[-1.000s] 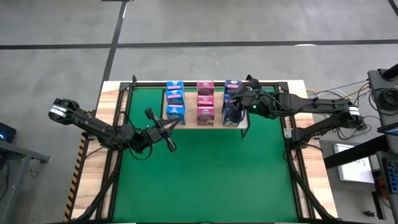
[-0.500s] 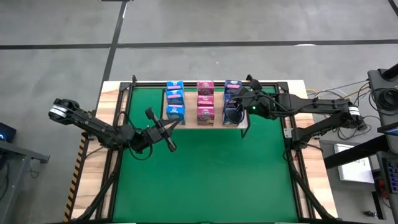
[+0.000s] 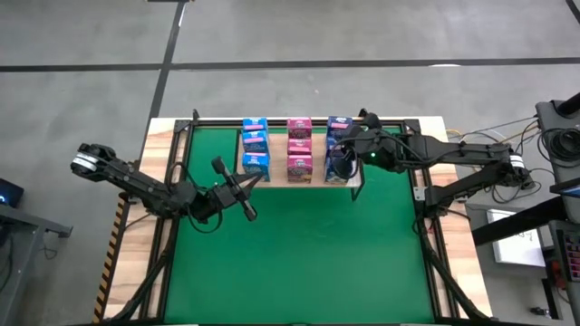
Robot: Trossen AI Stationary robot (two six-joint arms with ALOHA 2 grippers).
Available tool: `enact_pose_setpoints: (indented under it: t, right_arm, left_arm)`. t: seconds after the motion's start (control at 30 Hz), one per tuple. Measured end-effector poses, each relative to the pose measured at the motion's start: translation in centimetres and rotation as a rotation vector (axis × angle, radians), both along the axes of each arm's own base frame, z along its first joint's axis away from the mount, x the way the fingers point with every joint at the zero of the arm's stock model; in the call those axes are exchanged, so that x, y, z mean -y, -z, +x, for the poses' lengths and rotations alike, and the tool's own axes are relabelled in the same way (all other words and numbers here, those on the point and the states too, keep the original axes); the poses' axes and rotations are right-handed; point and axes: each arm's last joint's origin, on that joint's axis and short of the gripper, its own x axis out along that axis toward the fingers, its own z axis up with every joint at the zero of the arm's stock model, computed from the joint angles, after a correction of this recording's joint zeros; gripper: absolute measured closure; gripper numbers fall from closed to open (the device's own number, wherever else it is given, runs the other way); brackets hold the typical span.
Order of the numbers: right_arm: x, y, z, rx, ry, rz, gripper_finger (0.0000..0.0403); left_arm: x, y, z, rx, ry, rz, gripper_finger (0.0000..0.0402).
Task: Stack cereal on shelf
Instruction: Put the dark blue cereal box, aligned with the other dark blue cereal box on the shelf
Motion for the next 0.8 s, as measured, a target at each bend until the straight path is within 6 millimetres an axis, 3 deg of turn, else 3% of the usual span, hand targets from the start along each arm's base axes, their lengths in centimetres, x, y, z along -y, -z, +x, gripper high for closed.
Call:
enact_pose_setpoints:
  t: [0.23,0.8]
  right_arm:
    - [0.8,-1.1,0.1,0.026,0.0,-0.046,0.0394]
    - [7.4,-0.6,0.1,0.034,0.05,0.039,0.0394]
  left_arm:
    - [0.0,0.0,0.0,0.0,0.0,0.0,0.0401]
    - [0.0,0.0,0.0,0.001,0.001,0.0,0.0401]
